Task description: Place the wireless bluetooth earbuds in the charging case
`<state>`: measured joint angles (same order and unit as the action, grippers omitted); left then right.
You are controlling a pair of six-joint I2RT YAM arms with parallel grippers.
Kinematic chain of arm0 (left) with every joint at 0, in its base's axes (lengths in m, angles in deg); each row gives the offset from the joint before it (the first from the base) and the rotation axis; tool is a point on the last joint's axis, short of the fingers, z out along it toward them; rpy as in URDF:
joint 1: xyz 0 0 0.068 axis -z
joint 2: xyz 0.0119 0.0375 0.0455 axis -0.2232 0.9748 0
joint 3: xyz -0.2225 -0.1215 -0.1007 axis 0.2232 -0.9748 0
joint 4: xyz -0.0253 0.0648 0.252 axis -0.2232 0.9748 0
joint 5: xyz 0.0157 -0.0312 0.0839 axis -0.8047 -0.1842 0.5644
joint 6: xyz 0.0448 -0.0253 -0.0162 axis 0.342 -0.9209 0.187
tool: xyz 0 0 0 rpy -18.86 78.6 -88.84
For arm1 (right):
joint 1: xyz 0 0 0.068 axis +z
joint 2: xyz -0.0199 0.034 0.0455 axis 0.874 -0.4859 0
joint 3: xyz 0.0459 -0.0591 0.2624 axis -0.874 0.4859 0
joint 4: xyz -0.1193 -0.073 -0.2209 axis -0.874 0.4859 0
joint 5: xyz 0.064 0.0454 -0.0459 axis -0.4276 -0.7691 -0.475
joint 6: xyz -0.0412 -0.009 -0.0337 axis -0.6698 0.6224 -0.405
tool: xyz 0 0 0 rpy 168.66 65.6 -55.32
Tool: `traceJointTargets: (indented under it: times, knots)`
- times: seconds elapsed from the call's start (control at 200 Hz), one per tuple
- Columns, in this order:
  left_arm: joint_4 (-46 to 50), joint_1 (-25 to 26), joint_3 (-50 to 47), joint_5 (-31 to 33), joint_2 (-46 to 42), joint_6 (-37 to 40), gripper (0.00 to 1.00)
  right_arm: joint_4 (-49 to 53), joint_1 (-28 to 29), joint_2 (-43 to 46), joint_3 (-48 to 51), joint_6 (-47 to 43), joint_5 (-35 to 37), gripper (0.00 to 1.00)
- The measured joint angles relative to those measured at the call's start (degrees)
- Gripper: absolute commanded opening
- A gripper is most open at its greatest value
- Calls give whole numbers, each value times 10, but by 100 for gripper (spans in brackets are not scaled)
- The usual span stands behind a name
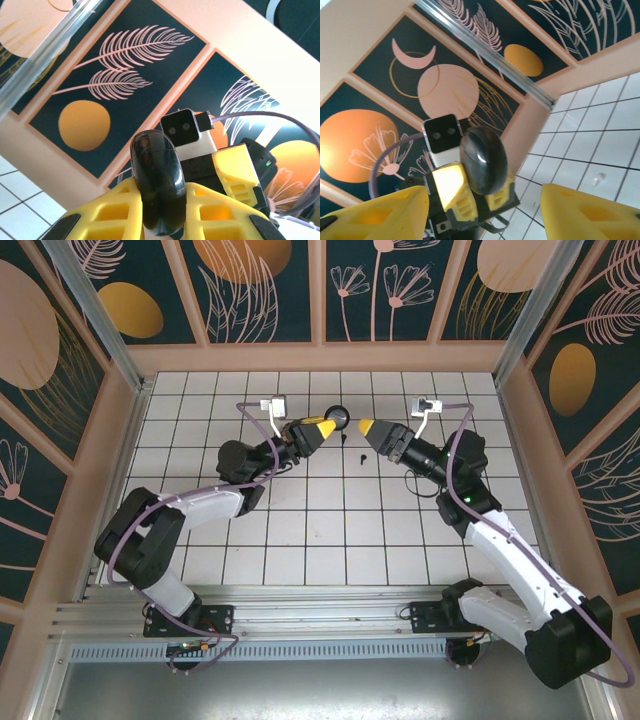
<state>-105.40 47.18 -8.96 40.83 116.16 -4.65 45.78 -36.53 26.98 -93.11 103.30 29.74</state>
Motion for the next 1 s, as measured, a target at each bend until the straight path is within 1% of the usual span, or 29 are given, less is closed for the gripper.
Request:
traceJointTargets:
  times: [0.165,0.365,0.445,0.631,0.836,0.931,1.001]
  knots:
    - [-28,0,0,-10,5,-30,6,-54,5,-14,0,15,-17,58]
    - [-32,0,7,-27,5,-45,6,-61,23,-45,-8,15,-20,58]
    - [-36,0,12,-33,5,-54,6,-68,28,-60,-9,16,-23,55]
    - [-41,-1,14,-41,5,-67,6,-100,33,-85,-12,28,-38,43]
    - [-42,0,14,-54,5,-78,8,-120,38,-93,-20,27,-53,25]
    - [-41,-1,14,-55,5,-80,13,-119,38,-93,-20,18,-57,17]
    - [-28,-2,14,-57,0,-76,19,-113,37,-93,-22,4,-58,11]
